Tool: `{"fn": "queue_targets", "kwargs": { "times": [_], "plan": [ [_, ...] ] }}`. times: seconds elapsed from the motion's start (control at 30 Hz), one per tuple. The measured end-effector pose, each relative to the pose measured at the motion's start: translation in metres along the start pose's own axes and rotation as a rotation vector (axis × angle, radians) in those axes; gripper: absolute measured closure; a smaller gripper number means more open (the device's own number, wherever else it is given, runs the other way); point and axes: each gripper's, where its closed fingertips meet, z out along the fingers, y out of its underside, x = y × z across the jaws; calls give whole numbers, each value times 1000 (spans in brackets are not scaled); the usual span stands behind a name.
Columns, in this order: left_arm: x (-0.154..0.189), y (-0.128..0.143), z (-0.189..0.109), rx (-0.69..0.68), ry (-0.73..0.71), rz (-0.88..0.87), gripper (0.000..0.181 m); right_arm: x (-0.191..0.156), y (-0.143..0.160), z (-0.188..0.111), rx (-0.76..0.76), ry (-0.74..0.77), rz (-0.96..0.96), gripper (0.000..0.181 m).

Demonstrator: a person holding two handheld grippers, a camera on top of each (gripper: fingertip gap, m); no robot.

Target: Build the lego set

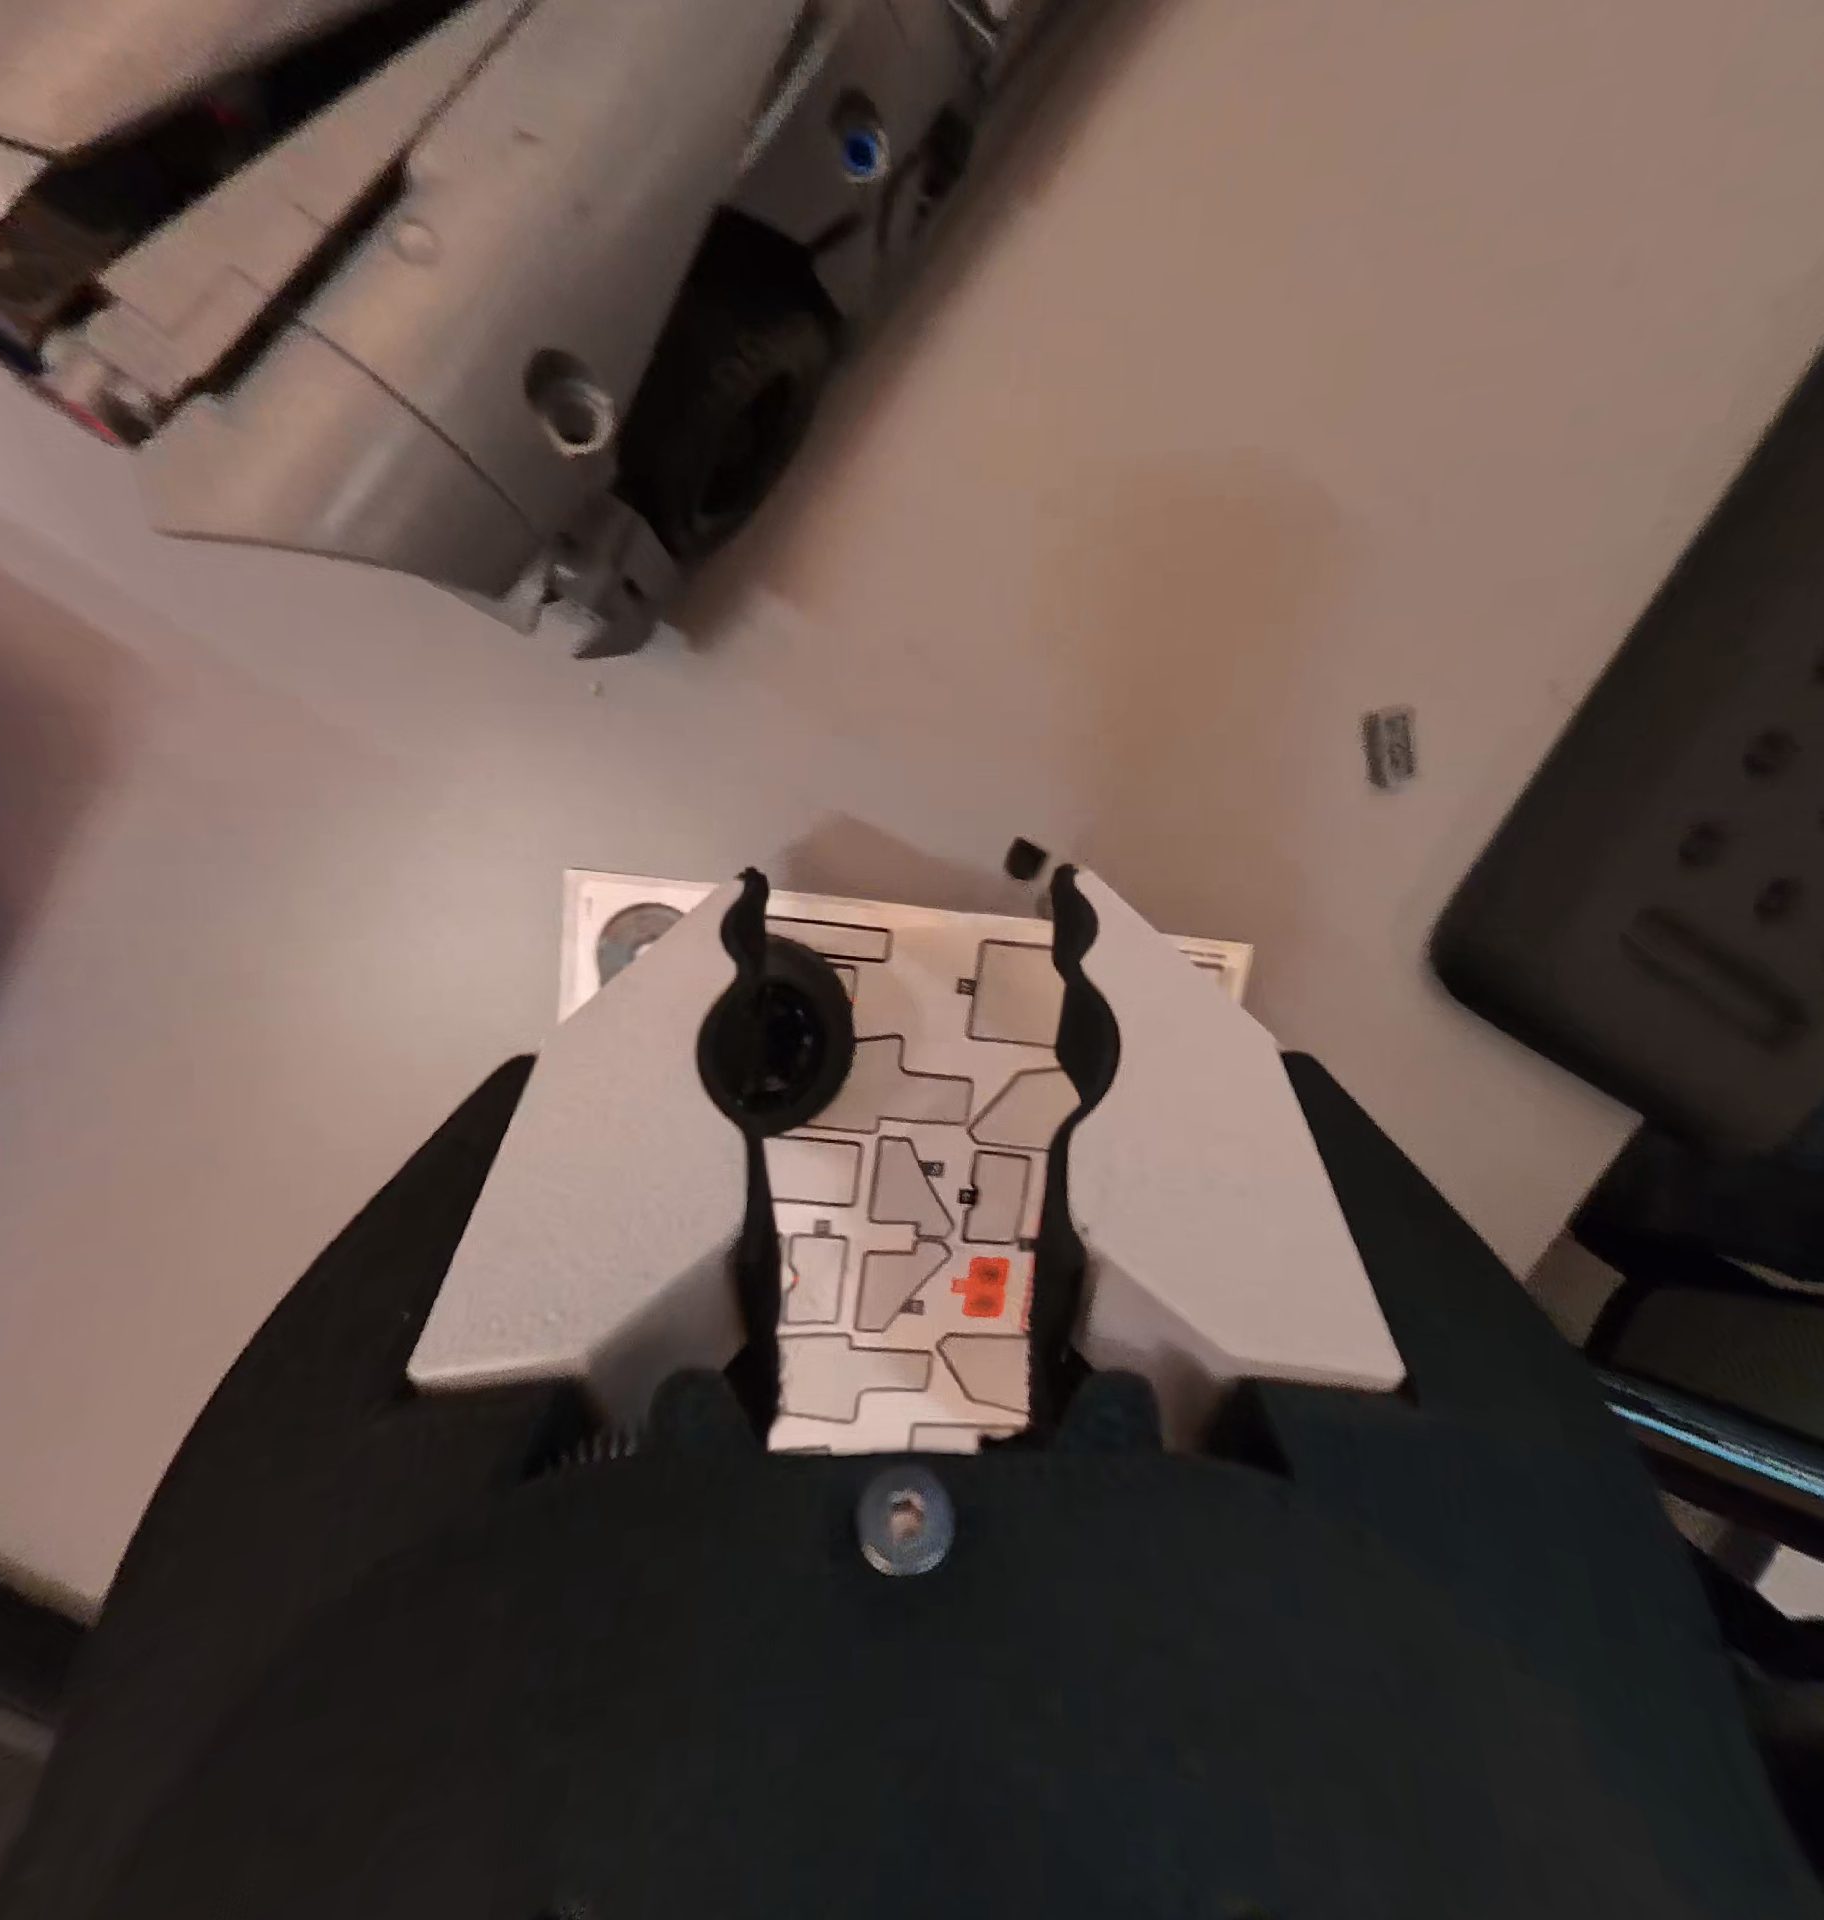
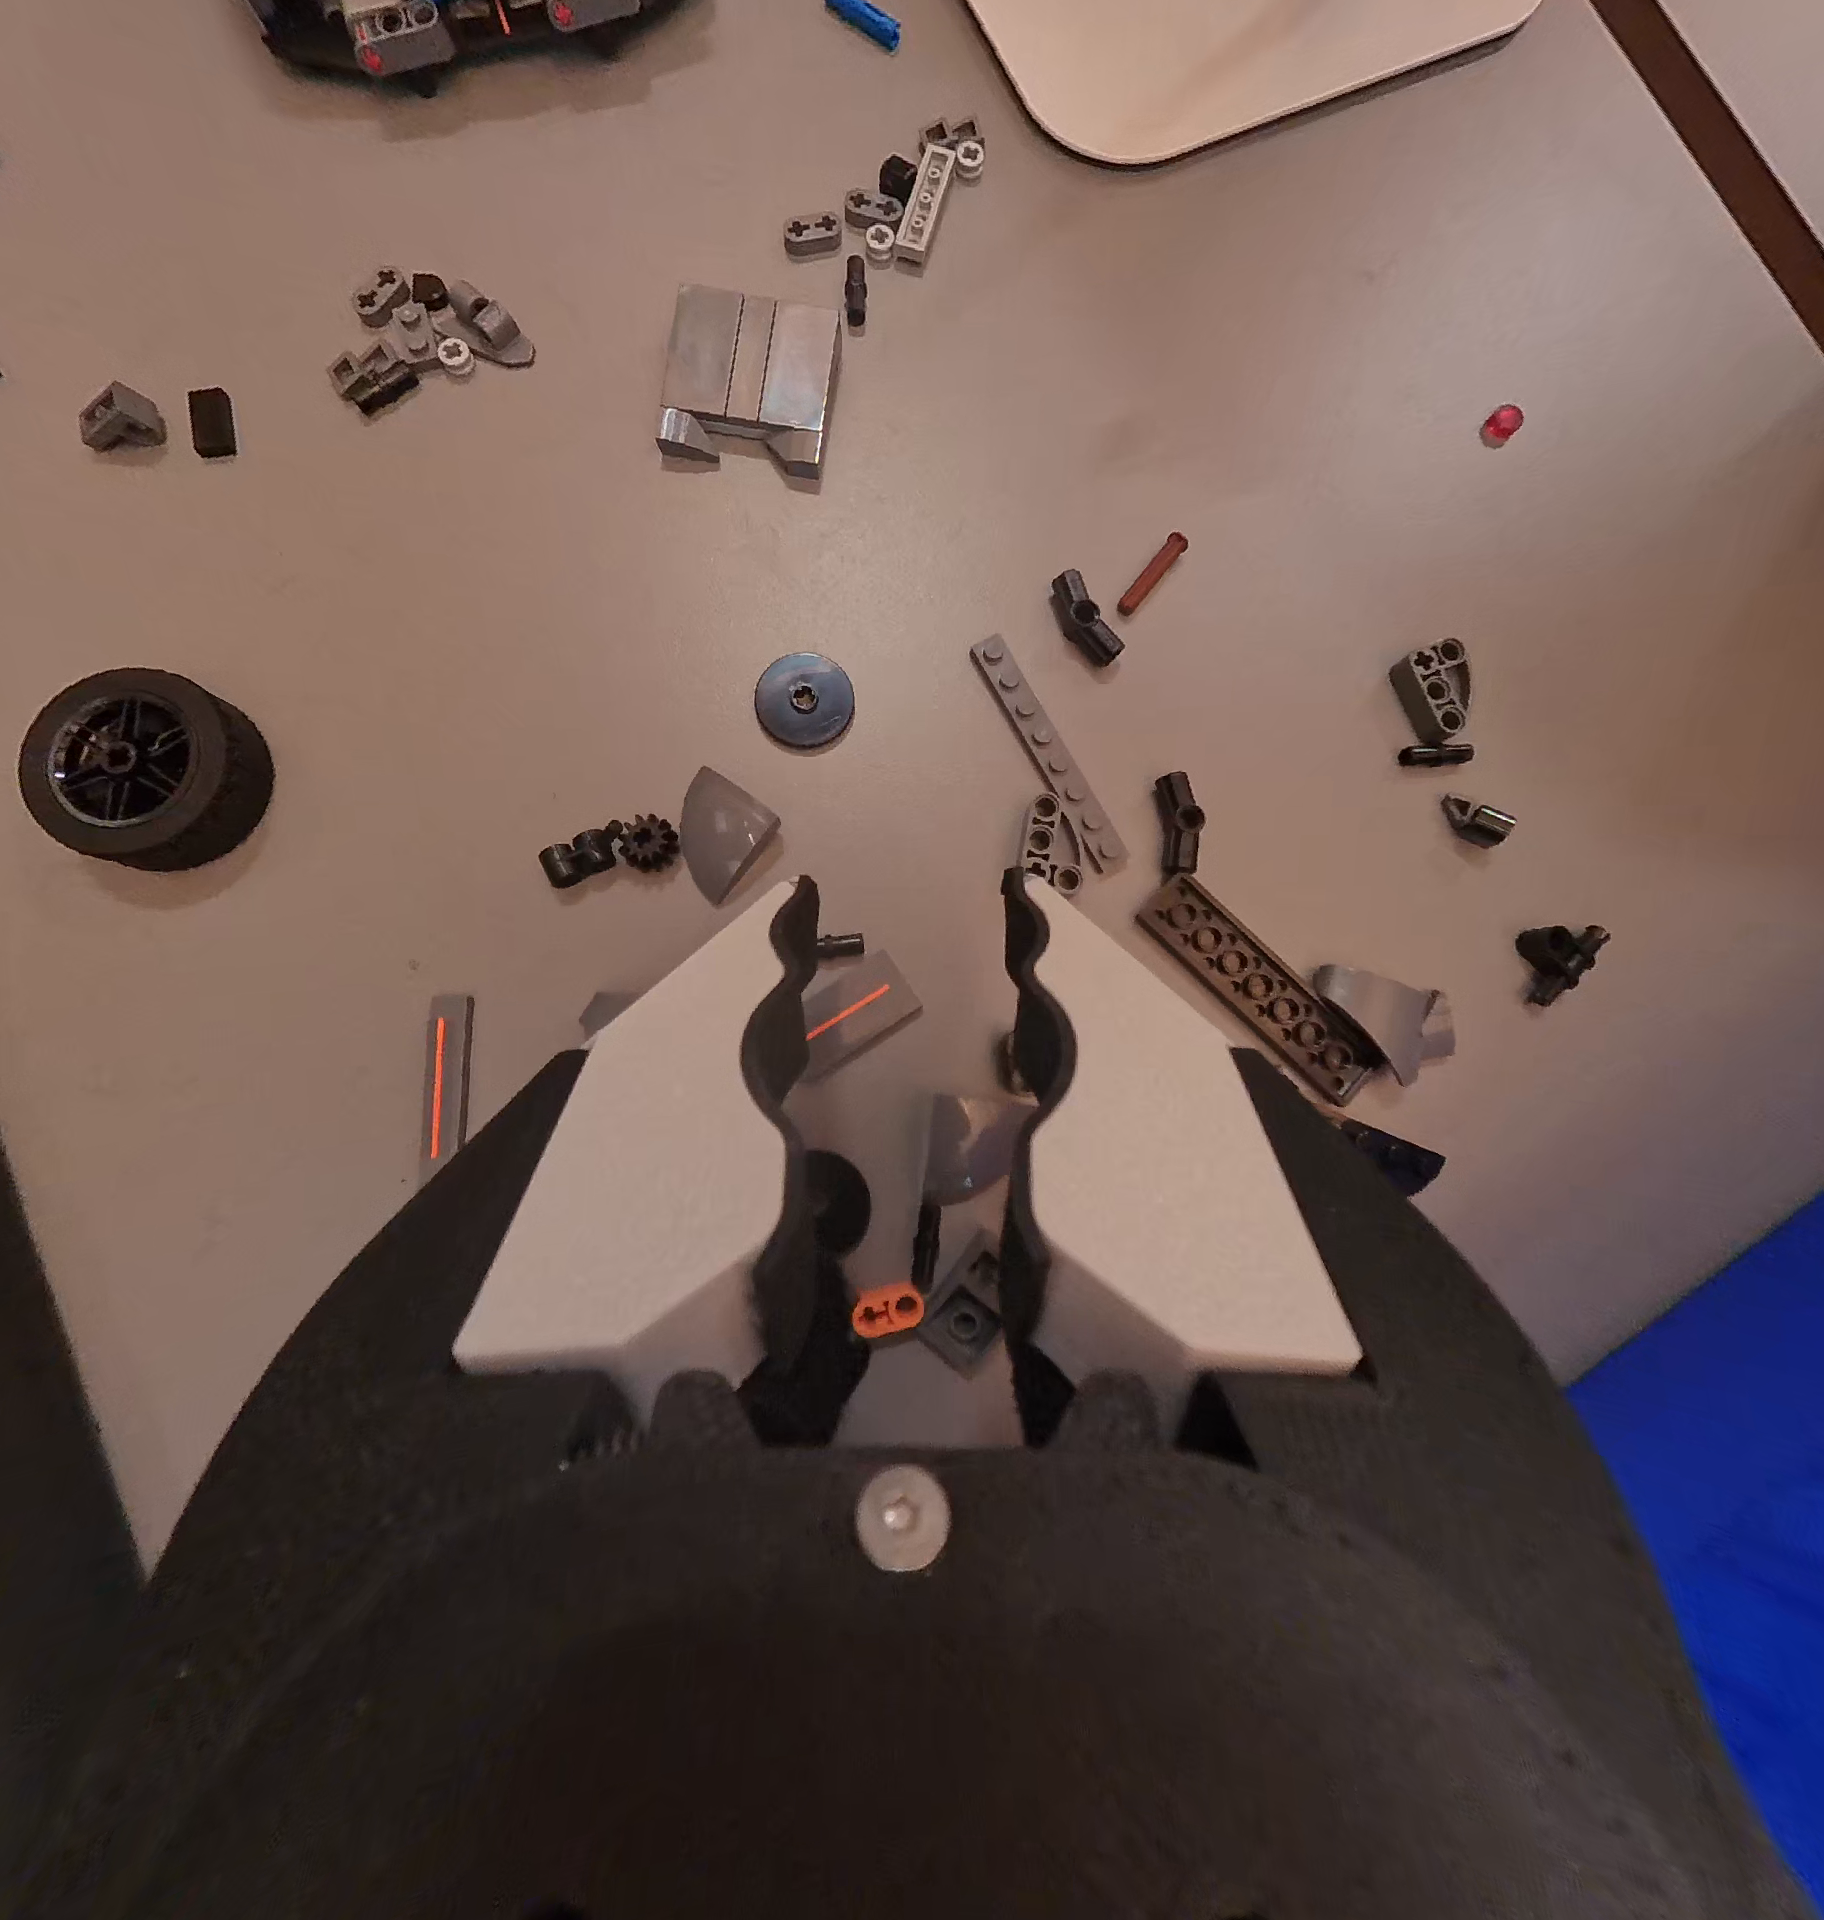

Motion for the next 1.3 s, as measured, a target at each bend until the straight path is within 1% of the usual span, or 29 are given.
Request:
{"fn": "queue_targets", "kwargs": {
  "times": [0.1, 0.17, 0.27, 0.33, 0.43, 0.6, 0.7, 0.93, 1.07, 1.2, 1.3],
  "plan": [
    [15, 2, 0, -38, 42, 31, 128, 0, 0, 0, -2, -1, -1, 147],
    [26, 5, 5, -78, 79, 59, 131, -1, 1, 1, -4, -3, -1, 147],
    [33, 14, 13, -153, 95, 83, 134, -1, 1, 2, -7, -4, 0, 147],
    [32, 14, 17, -155, 97, 87, 138, -1, 2, 2, -8, -6, 0, 147],
    [29, 12, 18, -156, 76, 97, 151, -1, 2, 2, -9, -7, 2, 148],
    [26, 12, 19, -161, 53, 110, 158, -1, 2, 3, -11, -8, 0, 148],
    [30, 11, 20, -161, 79, 111, 166, -1, 2, 3, -11, -8, 0, 148],
    [34, 3, 24, -144, 90, 120, 167, -2, 3, 4, -15, -11, -2, 149],
    [45, -13, 31, -103, 117, 155, 167, -2, 3, 4, -14, -11, -1, 149],
    [68, -40, 44, -52, 165, 229, 169, -2, 3, 5, -17, -12, -1, 149],
    [79, -61, 53, -26, 170, 272, 168, -2, 3, 5, -16, -11, 2, 149]
  ]
}}
